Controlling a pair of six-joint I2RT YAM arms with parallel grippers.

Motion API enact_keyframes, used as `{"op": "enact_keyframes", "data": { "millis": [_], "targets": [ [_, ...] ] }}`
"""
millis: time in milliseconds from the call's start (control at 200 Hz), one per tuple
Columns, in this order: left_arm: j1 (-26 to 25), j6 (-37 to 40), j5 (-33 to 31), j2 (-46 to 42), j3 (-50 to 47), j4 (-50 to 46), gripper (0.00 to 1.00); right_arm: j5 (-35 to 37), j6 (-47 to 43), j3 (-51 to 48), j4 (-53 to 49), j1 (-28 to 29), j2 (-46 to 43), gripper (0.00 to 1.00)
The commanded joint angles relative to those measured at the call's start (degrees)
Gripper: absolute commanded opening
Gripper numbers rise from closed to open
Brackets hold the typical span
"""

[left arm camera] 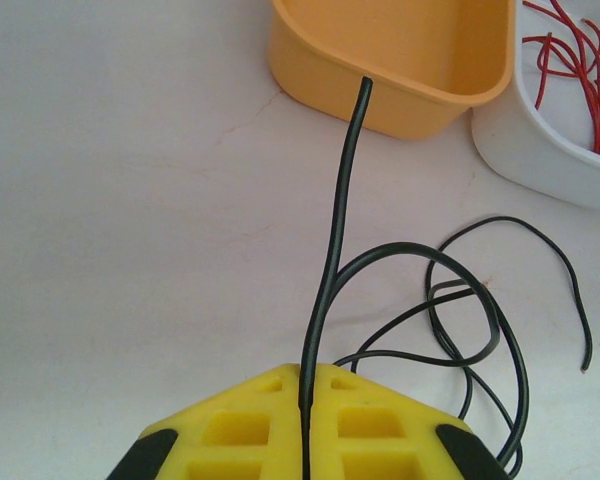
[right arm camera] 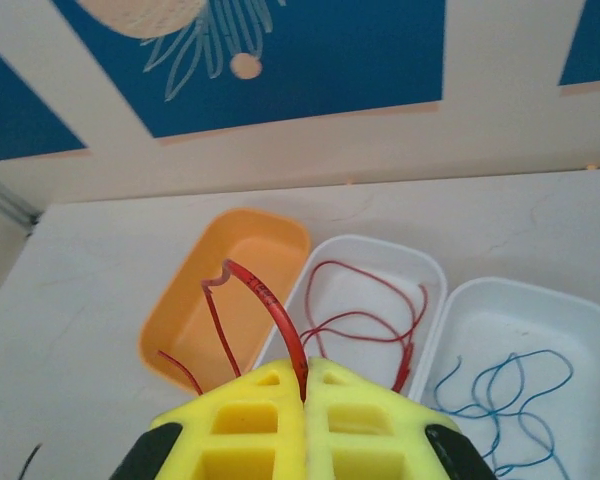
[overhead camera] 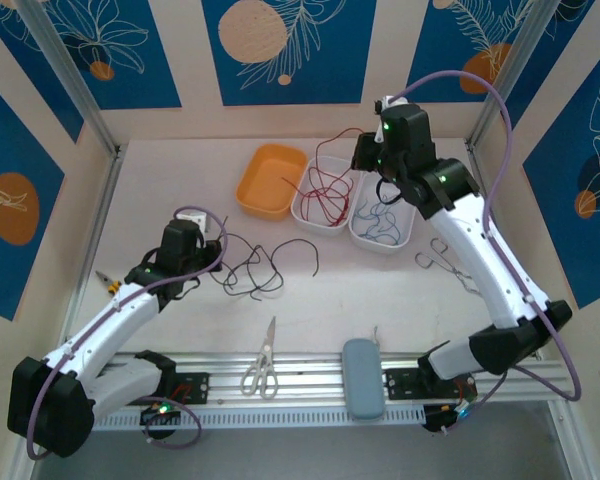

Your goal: Untangle the cables

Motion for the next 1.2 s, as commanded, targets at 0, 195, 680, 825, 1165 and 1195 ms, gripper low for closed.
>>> {"op": "enact_keyframes", "data": {
  "millis": [0,195,680,825,1165,1195],
  "targets": [
    [-0.2,-0.5,1.8,-1.0,-0.8,0.8,0.00,0.6,-2.0,3.8,0.5,-2.2,3.9,0.00],
    [-0.2,0.3,1.6,-1.1,-0.5,0.4,0.00,1.5,-4.0,8.5,-0.9,-4.3,10.7,0.00],
    [-0.2,0.6,2.1,0.1,-1.5,1.3,0.00,8.7,-6.0,13.6,-6.2,-4.5,22.1,0.00],
    [-0.2,0.7,2.1,0.5,-1.7,1.5,0.00,8.3,-5.9,13.7,-8.3,-4.2,24.1,0.00],
    [-0.2,0.4,2.5,1.9,-2.2,2.5,0.00,3.2,-4.9,15.4,-10.5,-2.0,29.3,0.00],
    [-0.2,0.4,2.5,1.9,-2.2,2.5,0.00,2.8,-5.0,16.5,-11.1,-1.6,30.3,0.00]
  ]
}}
